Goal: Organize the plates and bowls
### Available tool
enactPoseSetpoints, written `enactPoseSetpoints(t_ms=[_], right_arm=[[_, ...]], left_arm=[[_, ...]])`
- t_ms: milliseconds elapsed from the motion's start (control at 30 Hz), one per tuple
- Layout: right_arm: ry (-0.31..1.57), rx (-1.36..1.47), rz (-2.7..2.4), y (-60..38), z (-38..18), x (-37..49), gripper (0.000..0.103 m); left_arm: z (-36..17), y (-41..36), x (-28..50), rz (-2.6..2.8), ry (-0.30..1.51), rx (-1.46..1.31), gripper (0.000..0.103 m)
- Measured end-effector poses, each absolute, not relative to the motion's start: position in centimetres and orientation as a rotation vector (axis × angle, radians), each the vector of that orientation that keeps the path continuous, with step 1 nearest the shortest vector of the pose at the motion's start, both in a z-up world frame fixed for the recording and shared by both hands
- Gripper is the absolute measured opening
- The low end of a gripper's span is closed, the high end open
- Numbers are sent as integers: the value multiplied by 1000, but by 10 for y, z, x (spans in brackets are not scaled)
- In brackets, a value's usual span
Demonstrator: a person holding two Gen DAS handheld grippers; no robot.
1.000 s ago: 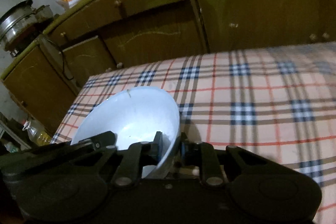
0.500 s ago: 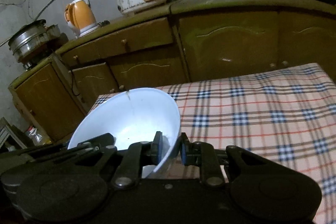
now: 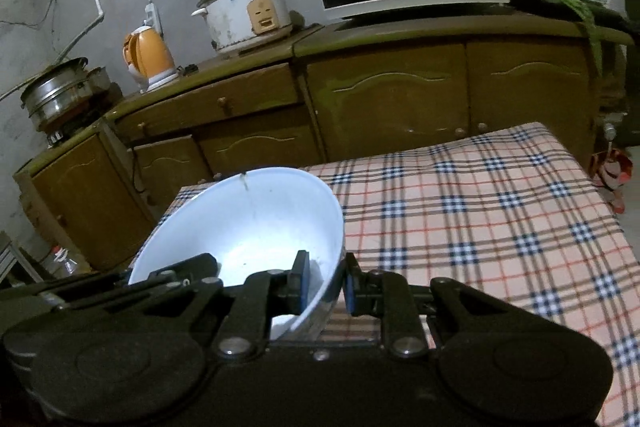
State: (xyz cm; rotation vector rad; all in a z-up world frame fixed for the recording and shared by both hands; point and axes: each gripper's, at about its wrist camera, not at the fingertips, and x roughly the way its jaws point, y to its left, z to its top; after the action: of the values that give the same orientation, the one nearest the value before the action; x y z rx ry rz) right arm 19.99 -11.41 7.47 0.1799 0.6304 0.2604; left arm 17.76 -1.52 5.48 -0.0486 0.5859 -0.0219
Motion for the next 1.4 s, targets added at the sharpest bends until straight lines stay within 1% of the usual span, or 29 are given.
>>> enactPoseSetpoints(t_ms=[567, 1400], right_arm=[[620, 211, 177, -167, 64, 147, 23], [666, 256, 86, -227, 30, 126, 23]], left_arm=[[42, -61, 148, -107, 592, -19, 18], [8, -103, 143, -231, 648, 8, 18]])
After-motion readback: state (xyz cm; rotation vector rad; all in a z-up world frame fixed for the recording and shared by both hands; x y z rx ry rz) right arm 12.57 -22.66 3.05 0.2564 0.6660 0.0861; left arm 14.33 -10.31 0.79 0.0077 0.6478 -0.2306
